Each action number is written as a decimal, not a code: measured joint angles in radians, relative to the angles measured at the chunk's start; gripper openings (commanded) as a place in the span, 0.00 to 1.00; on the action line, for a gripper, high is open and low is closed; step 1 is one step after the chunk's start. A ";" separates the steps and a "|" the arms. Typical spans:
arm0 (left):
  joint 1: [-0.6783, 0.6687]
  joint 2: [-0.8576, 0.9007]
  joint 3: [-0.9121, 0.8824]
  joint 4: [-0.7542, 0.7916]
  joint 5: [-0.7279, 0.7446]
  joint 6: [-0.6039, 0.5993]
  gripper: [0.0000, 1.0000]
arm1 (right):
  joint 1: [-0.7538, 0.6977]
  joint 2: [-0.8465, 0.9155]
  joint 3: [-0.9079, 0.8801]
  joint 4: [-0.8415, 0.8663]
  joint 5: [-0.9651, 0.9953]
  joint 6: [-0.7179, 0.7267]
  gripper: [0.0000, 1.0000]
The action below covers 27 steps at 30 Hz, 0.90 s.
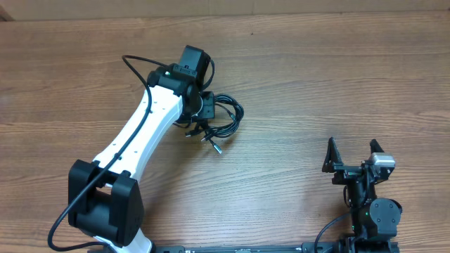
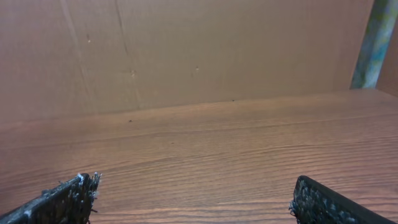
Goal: Untangle cables
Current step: 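Move the right gripper toward the cable held by the left gripper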
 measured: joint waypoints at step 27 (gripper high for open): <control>-0.001 0.001 0.075 0.010 0.027 0.303 0.04 | 0.000 0.000 0.000 0.068 -0.343 0.204 1.00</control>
